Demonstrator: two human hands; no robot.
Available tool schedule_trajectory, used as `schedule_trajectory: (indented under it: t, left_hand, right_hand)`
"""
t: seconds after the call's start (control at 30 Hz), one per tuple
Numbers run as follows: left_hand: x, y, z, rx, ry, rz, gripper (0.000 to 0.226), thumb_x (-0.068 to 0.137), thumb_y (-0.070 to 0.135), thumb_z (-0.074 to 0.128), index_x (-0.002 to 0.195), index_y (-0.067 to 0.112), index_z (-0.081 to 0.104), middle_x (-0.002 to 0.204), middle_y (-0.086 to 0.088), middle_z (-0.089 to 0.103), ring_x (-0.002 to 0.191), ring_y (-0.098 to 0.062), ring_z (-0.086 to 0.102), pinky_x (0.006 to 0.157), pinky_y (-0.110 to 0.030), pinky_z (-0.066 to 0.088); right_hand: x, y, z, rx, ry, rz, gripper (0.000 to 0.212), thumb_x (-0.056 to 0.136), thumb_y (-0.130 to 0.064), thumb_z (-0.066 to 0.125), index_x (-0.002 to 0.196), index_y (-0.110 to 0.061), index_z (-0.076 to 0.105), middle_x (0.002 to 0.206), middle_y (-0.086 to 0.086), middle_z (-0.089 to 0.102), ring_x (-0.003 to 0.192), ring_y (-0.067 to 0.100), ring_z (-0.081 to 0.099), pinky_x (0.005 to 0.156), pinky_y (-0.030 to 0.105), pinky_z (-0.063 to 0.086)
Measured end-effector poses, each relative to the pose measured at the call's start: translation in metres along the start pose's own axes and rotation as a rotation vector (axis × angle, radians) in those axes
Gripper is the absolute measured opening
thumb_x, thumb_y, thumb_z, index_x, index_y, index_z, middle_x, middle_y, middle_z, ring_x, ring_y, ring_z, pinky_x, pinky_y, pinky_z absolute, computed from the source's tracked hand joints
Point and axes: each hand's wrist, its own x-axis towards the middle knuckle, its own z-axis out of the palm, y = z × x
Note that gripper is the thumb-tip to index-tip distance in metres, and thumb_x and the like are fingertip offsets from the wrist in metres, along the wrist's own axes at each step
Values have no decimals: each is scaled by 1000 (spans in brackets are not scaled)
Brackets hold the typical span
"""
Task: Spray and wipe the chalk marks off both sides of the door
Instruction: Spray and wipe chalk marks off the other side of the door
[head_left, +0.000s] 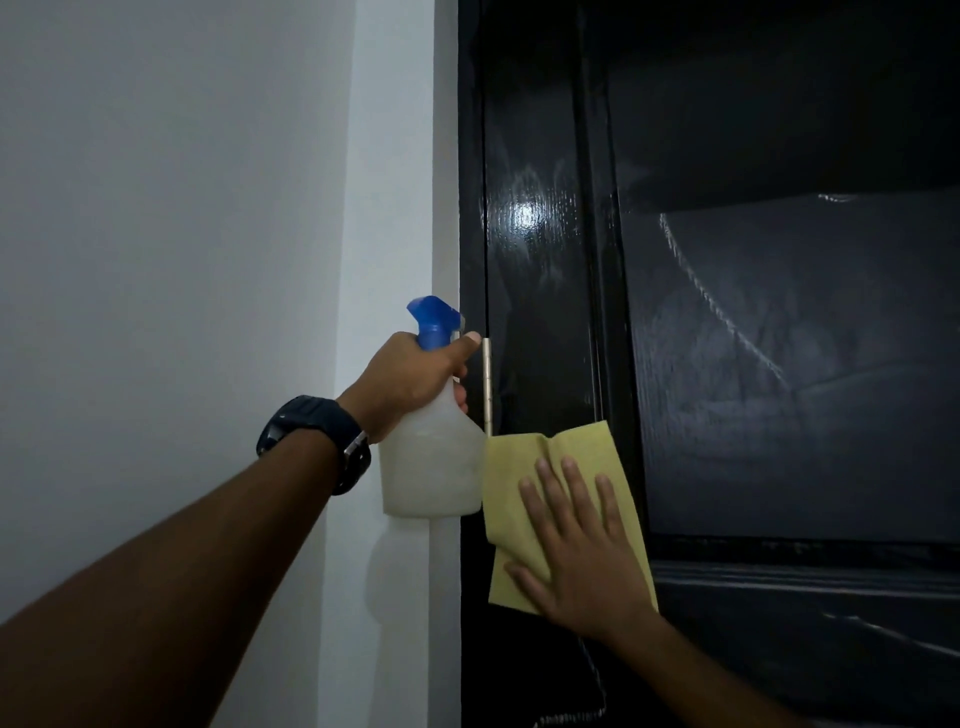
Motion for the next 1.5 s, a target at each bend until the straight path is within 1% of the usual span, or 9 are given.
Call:
schedule_trajectory:
  t: [0.27, 0.43, 0.53, 0.73, 0.87, 1.0, 1.1, 1.33, 1.5]
  left_hand:
    - [1, -3, 4, 40, 20, 17, 43, 97, 47, 54, 100, 6, 65, 77, -8, 70, 62, -17, 65, 66, -28, 53]
    - [6, -7, 5, 31, 16, 27, 39, 96, 48, 57, 93, 10, 65, 73, -5, 70, 59, -16, 66, 65, -27, 53]
    - [5, -7, 5, 32, 24, 33, 39, 96, 48, 57, 93, 10, 65, 73, -5, 70, 58, -15, 66, 62, -26, 53]
    - [0, -5, 6, 26, 42, 24, 38, 98, 47, 54, 99, 10, 61, 78, -6, 67, 62, -16, 64, 65, -27, 52]
    - [-1, -4, 6, 44, 25, 16, 39, 97, 47, 55, 103, 9, 62, 79, -6, 67, 62, -15, 64, 64, -26, 52]
    - [0, -5, 6, 41, 25, 16, 33, 96, 46, 57, 94, 13, 61, 73, -1, 66, 48, -6, 63, 47, -16, 50]
    - [-1, -4, 7, 23, 35, 27, 33, 96, 44, 58, 94, 12, 59, 72, -2, 65, 42, -4, 61, 40, -13, 46]
    - [-2, -4, 7, 51, 21, 18, 34, 96, 48, 56, 99, 14, 59, 74, 0, 66, 51, -7, 62, 47, -16, 48]
    - [3, -6, 6, 54, 21, 38, 39, 95, 48, 57, 94, 10, 66, 75, -6, 70, 54, -11, 65, 58, -24, 49]
  right_hand:
    - [30, 22, -11, -33, -43, -36, 94, 92, -74, 32, 160, -12, 18, 168, 16, 2, 155, 37, -1, 118, 65, 13]
    - [105, 47, -35, -12, 19, 178, 96, 92, -76, 25, 161, -12, 8, 168, 16, -5, 154, 34, -9, 121, 61, 5]
    - [67, 20, -21, 48, 43, 207, 91, 95, -71, 28, 161, -12, 7, 168, 16, -7, 154, 35, -10, 121, 61, 7]
    - [-31, -10, 7, 2, -72, 40, 89, 96, -69, 34, 160, -10, 16, 168, 16, -1, 155, 38, -2, 120, 64, 13]
    - [-4, 6, 0, -65, -71, 16, 94, 93, -74, 31, 161, -11, 14, 168, 17, -3, 154, 38, -5, 119, 66, 8]
    - [43, 17, -17, -48, -68, 144, 98, 91, -76, 23, 161, -11, 1, 167, 17, -12, 153, 38, -15, 119, 66, 4]
    - [36, 0, -13, 13, -55, 206, 93, 94, -73, 24, 161, -13, 0, 167, 16, -14, 152, 38, -17, 119, 66, 3]
    - [-33, -24, 7, 34, -116, 61, 92, 94, -71, 35, 161, -11, 14, 168, 16, -4, 154, 39, -6, 119, 66, 7]
    - [34, 7, -14, 6, -52, 70, 97, 90, -75, 33, 160, -11, 16, 168, 18, -3, 153, 40, -8, 119, 67, 2]
